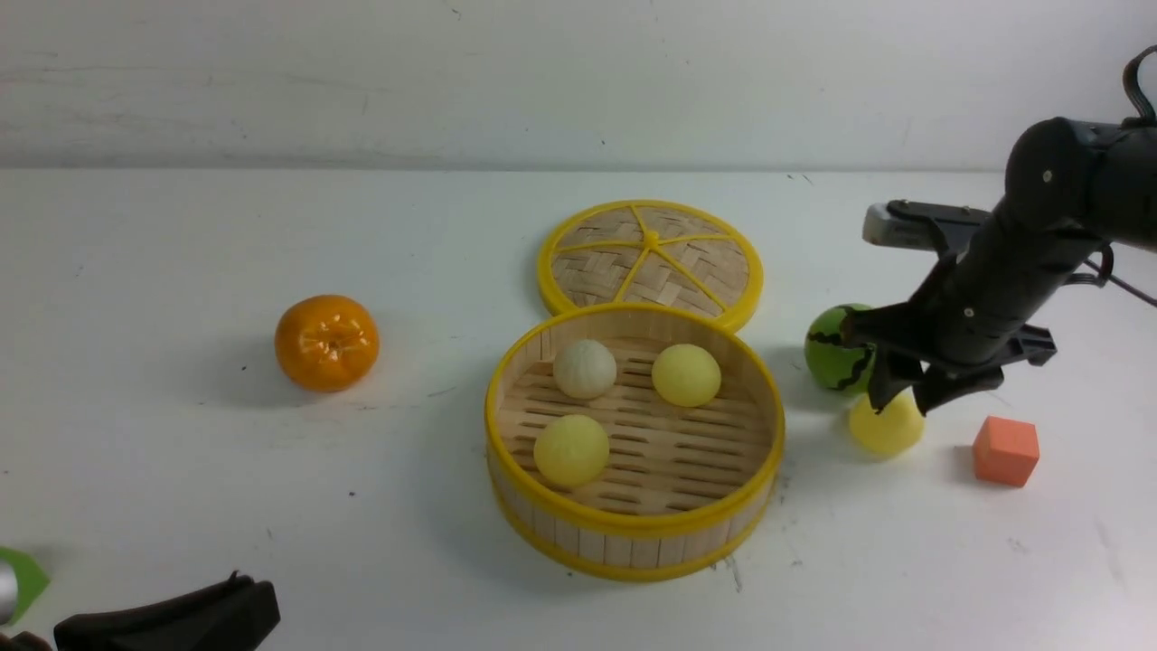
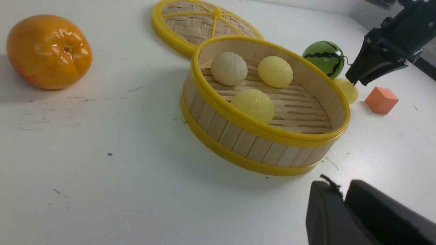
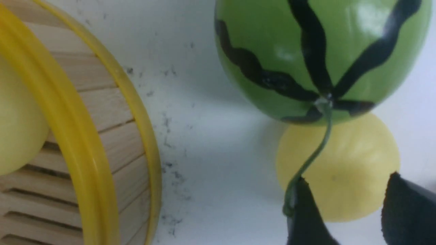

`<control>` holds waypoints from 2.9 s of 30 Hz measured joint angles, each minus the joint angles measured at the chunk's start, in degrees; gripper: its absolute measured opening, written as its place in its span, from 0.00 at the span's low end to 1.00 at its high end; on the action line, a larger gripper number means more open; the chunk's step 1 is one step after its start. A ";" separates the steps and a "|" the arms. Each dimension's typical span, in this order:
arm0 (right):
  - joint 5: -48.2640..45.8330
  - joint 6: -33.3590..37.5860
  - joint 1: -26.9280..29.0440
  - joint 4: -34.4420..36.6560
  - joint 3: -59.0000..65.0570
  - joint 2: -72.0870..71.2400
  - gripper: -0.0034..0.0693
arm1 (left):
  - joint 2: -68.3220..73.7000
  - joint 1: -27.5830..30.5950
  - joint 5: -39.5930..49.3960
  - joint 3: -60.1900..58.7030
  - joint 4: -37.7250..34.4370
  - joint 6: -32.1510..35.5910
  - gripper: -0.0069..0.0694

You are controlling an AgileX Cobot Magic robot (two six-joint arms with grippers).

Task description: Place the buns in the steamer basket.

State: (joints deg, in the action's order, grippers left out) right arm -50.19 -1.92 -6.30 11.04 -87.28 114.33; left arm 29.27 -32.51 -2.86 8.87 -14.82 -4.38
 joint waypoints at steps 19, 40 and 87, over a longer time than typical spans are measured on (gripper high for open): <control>1.24 0.20 0.00 -0.65 -2.57 4.16 0.35 | 0.00 0.00 0.00 0.00 0.00 0.00 0.20; -1.93 1.92 0.00 -2.72 -2.57 3.49 0.05 | 0.00 0.00 0.00 0.00 0.00 0.00 0.22; -11.28 3.31 -21.11 -0.01 -4.13 -11.04 0.63 | 0.00 0.00 0.00 0.00 0.00 0.00 0.27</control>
State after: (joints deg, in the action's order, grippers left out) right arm -61.48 1.38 -27.41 11.04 -91.41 103.29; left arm 29.27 -32.51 -2.86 8.87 -14.82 -4.38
